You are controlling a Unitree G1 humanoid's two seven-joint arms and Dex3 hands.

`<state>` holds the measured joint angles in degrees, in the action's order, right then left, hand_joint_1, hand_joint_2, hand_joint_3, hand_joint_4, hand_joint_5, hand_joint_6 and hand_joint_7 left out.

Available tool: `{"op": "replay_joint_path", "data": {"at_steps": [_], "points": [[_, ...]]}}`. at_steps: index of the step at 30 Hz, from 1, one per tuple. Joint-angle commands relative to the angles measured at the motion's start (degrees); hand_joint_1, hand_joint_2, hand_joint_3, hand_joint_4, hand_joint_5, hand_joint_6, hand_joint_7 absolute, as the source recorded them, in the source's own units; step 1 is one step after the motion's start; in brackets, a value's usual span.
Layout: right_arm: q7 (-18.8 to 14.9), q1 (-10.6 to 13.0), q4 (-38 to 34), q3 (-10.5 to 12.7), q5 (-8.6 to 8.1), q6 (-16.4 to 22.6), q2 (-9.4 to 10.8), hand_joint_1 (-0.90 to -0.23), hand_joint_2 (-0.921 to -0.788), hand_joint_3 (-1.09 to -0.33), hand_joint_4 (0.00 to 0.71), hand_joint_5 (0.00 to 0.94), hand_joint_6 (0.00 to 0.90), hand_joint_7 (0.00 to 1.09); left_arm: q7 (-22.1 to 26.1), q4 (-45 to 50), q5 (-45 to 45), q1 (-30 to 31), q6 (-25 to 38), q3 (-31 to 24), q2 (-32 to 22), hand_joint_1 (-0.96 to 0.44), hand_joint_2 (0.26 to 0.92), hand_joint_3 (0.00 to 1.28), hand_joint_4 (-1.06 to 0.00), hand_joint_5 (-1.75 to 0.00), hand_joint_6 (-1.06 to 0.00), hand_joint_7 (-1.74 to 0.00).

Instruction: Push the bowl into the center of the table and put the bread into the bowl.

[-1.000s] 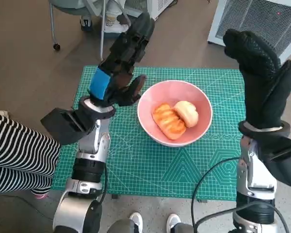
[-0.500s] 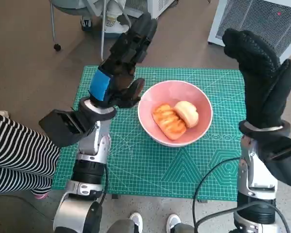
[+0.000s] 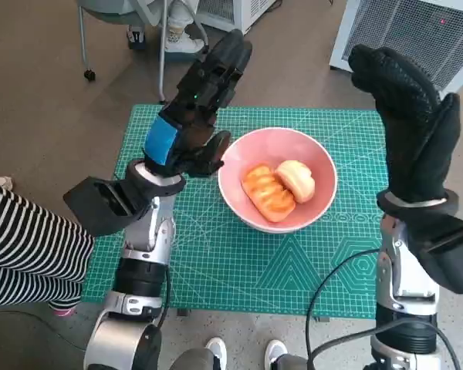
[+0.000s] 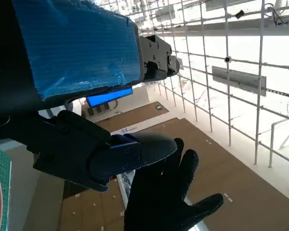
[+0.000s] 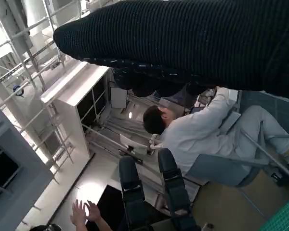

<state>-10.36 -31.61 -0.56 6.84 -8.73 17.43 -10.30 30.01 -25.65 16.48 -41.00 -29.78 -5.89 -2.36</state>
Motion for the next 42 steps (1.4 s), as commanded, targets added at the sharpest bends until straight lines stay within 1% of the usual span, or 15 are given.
{"op": "replay_joint_path", "data": {"at_steps": [1,9,18,24,34,42], "points": [[-0.8,0.4,-1.3,-0.2,0.10,0.1,-0.3,-0.692,-0.921,-0.705,0.191,0.000,0.119,0.36,-0.2,1.9,0.7,1.4,0.9,0.1,-0.3,-0.73,0.921,0.60,-0.05,-0.08,0.00,-0.40],[-0.9,0.9,-1.0,-0.4,-0.01,0.2,-0.2,-0.691,-0.921,-0.707,0.189,0.000,0.118,0.36,0.3,2.8,1.6,2.3,1.9,0.0,-0.3,-0.74,0.921,0.57,-0.03,-0.09,0.00,-0.40],[-1.2,1.3,-0.8,-0.2,-0.67,-0.1,-0.3,-0.704,-0.921,-0.704,0.189,0.000,0.120,0.36,1.0,3.9,3.5,3.3,3.5,-0.3,-0.2,-0.73,0.921,0.52,-0.02,-0.09,0.00,-0.40],[-1.5,1.4,-1.0,0.1,-1.08,-0.1,-0.3,-0.706,-0.921,-0.703,0.189,0.000,0.125,0.36,1.5,3.4,4.3,3.6,3.2,-0.5,0.0,-0.73,0.921,0.49,-0.01,-0.09,0.00,-0.39],[-1.6,1.8,-1.2,0.1,-1.13,0.1,0.0,-0.690,-0.921,-0.713,0.185,0.000,0.126,0.36,1.8,2.8,4.5,4.1,2.6,-0.7,0.3,-0.72,0.921,0.48,-0.01,-0.09,0.00,-0.39],[-1.7,2.1,-1.3,0.1,-1.36,0.2,0.2,-0.693,-0.921,-0.716,0.182,0.000,0.120,0.35,2.0,2.2,4.4,4.3,2.1,-0.9,0.2,-0.72,0.921,0.47,-0.01,-0.09,0.00,-0.39]]}}
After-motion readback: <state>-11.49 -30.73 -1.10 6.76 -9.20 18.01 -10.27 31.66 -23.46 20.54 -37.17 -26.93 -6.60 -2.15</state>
